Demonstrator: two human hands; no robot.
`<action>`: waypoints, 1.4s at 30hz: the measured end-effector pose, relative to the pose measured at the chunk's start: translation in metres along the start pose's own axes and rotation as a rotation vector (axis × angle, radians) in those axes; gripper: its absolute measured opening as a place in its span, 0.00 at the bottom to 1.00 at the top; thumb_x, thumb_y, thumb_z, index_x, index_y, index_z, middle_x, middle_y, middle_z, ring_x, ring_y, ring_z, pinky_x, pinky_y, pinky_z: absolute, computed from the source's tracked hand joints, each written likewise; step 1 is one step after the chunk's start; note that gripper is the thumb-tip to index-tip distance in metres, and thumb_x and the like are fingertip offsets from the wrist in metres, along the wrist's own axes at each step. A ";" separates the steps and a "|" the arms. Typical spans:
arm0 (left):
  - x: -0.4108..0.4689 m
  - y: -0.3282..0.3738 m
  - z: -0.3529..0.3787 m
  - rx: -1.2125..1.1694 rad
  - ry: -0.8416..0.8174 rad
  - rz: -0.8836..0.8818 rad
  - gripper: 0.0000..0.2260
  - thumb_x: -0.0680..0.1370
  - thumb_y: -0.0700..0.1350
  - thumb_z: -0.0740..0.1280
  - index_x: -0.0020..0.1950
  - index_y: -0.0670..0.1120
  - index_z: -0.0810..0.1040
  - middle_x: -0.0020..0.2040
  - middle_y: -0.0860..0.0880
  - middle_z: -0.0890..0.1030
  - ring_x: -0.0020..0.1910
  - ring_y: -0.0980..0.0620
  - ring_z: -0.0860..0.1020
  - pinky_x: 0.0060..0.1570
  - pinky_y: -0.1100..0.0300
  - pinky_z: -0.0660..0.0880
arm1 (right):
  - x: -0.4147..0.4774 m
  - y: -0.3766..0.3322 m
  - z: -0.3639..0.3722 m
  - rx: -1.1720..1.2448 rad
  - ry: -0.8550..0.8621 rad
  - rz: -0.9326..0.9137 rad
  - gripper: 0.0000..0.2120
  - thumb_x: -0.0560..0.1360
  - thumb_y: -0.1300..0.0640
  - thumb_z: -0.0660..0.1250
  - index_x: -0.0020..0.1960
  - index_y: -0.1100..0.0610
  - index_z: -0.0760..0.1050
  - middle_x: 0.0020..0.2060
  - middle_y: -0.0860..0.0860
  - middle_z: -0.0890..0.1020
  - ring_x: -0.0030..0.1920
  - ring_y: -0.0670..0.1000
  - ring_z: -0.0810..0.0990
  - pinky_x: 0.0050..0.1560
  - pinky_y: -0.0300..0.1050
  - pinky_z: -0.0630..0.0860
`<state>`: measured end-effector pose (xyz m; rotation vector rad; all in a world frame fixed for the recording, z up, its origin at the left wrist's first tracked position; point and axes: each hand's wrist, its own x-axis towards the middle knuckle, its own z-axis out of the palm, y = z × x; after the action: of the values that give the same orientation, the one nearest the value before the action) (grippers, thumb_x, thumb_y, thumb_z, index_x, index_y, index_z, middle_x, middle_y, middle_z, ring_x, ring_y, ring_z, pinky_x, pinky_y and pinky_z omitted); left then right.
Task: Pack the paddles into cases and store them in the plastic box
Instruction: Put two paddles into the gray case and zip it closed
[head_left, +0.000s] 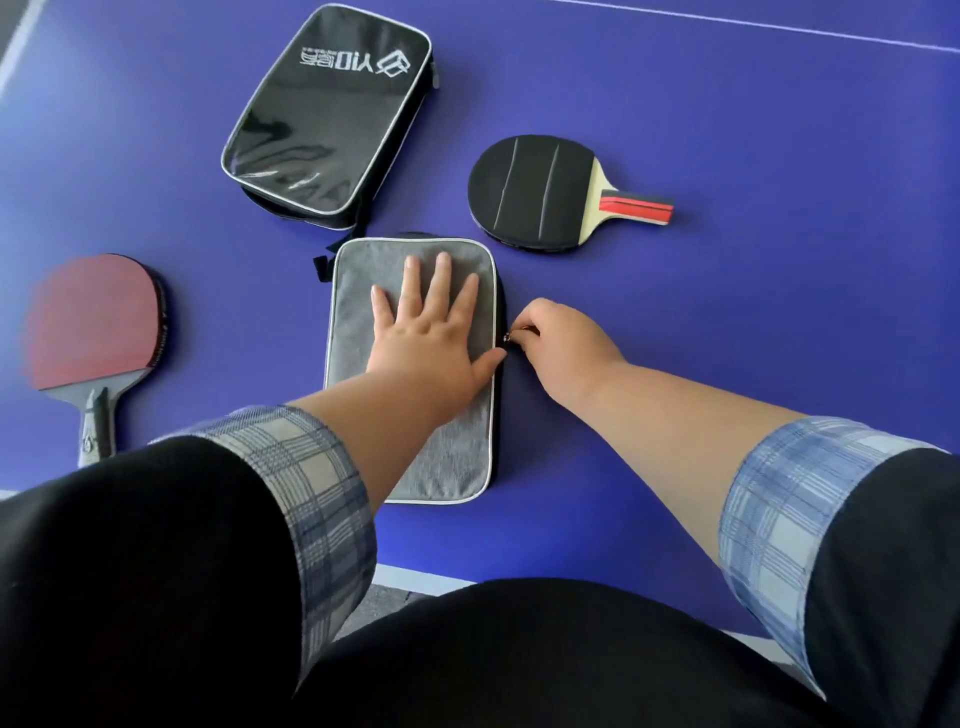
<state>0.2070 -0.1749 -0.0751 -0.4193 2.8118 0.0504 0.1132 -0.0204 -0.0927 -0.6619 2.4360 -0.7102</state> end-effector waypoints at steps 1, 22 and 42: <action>-0.002 -0.001 0.004 0.013 0.017 0.013 0.40 0.74 0.72 0.43 0.81 0.53 0.44 0.82 0.48 0.43 0.79 0.40 0.38 0.73 0.33 0.43 | 0.003 0.002 -0.002 -0.021 -0.002 -0.014 0.06 0.80 0.50 0.61 0.50 0.49 0.76 0.45 0.44 0.78 0.47 0.50 0.76 0.45 0.49 0.74; -0.002 -0.008 0.010 -0.086 0.099 0.054 0.39 0.74 0.69 0.52 0.80 0.49 0.58 0.82 0.46 0.52 0.79 0.39 0.43 0.75 0.36 0.44 | 0.140 -0.068 -0.041 -0.042 -0.224 -0.136 0.03 0.79 0.53 0.66 0.48 0.49 0.79 0.40 0.42 0.80 0.38 0.41 0.77 0.41 0.37 0.72; 0.022 -0.028 -0.002 -0.318 0.150 -0.013 0.35 0.75 0.62 0.59 0.79 0.51 0.59 0.80 0.43 0.55 0.79 0.39 0.50 0.76 0.45 0.44 | 0.145 -0.081 -0.043 -0.111 -0.273 -0.115 0.05 0.79 0.53 0.65 0.50 0.48 0.80 0.41 0.40 0.80 0.44 0.41 0.78 0.41 0.34 0.71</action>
<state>0.1947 -0.2075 -0.0788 -0.5314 2.9539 0.4870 0.0041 -0.1491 -0.0613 -0.8870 2.2103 -0.4937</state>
